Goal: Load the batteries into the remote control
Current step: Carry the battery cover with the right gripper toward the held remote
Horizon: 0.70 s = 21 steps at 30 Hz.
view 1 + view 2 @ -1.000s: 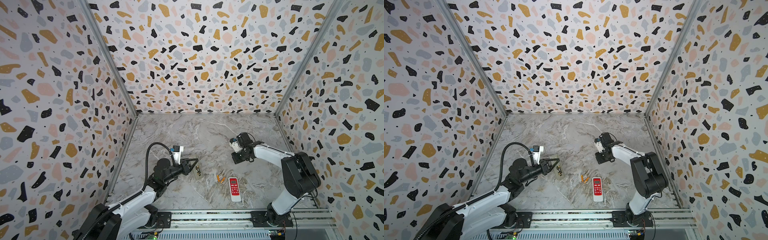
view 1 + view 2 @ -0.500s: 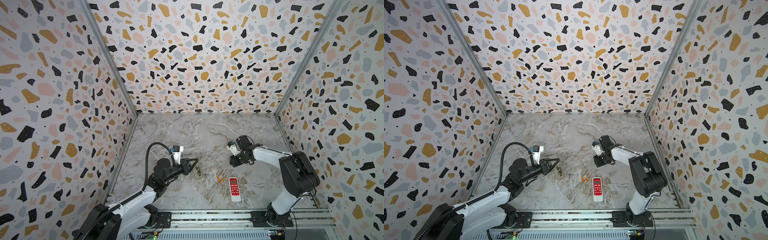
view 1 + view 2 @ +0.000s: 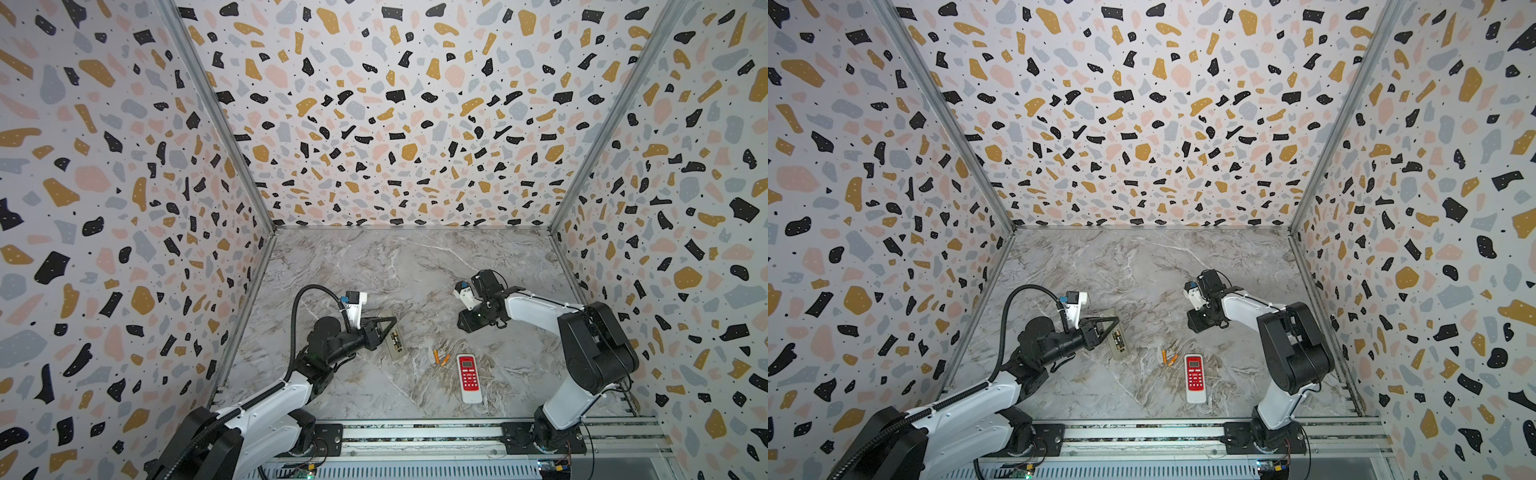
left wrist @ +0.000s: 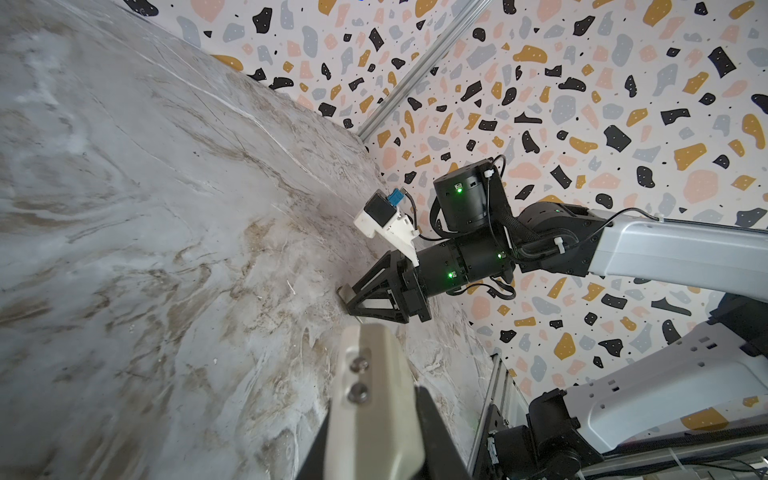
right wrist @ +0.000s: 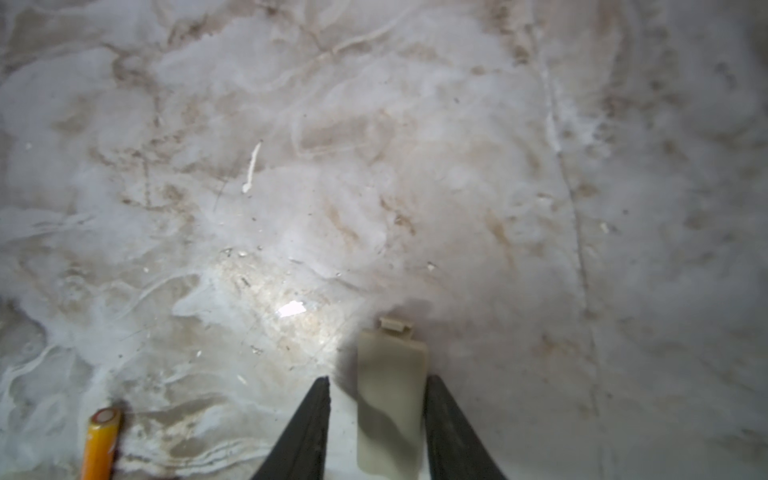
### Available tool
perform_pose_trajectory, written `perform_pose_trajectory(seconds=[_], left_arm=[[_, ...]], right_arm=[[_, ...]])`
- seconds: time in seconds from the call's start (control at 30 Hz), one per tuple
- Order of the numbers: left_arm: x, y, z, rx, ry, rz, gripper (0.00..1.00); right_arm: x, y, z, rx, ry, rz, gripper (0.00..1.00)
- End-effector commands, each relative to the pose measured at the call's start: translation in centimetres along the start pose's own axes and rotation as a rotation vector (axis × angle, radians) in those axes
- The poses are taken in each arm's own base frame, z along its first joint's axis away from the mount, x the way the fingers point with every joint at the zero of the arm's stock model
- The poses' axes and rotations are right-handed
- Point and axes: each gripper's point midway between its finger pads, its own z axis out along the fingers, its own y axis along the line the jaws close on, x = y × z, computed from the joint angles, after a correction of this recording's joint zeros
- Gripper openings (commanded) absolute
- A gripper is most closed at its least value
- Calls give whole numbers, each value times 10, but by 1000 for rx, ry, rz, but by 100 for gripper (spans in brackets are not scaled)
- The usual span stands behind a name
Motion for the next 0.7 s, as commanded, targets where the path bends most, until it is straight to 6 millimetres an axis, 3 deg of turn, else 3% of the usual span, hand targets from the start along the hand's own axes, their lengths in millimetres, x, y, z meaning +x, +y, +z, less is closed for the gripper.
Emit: perform_pose_trajectory(seconds=[0.0, 0.17, 0.4, 0.67], left_arm=[[-12, -9, 0, 35, -40, 47, 0], [-11, -9, 0, 33, -40, 46, 0], [-10, -8, -1, 30, -40, 46, 0], [-10, -6, -1, 20, -42, 48, 0]], right_arm=[[1, -9, -7, 56, 21, -3, 52], [-6, -2, 0, 48, 33, -29, 59], [-9, 26, 17, -13, 54, -81, 58], [2, 52, 19, -48, 74, -104, 51]])
